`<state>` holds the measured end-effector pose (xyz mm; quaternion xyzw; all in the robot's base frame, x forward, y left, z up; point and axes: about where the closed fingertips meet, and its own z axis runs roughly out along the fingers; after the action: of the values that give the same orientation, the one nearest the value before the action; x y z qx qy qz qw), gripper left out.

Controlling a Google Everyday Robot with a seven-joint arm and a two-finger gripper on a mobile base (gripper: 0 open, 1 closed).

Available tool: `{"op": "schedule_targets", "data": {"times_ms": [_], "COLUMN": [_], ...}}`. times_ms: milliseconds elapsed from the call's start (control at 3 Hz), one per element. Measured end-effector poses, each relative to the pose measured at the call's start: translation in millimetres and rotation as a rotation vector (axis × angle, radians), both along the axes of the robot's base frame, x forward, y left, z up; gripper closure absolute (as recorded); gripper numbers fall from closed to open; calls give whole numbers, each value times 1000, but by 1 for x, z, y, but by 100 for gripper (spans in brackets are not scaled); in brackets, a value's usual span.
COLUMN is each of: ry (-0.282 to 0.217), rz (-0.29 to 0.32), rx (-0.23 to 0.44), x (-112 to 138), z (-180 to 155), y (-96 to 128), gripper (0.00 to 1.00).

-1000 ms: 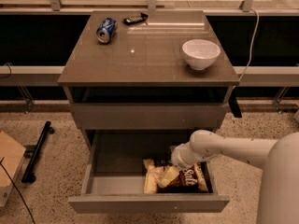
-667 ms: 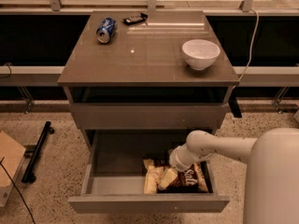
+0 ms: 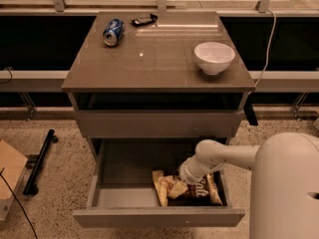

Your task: Pick brown chip bag from middle drawer and place on counter

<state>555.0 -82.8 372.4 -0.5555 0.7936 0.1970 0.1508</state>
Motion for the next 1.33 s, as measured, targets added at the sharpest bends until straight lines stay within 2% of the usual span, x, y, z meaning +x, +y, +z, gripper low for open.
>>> {"op": "schedule_targets", "data": {"times_ms": [667,1000,1333], "ry": [-37,-37,-104], "rz": [14,14,-25], "rx": [-7,-7,59], "x": [-3,-3,-16], "z": [17,18,80], "y": [0,0,-23], "gripper": [96,100,100]}}
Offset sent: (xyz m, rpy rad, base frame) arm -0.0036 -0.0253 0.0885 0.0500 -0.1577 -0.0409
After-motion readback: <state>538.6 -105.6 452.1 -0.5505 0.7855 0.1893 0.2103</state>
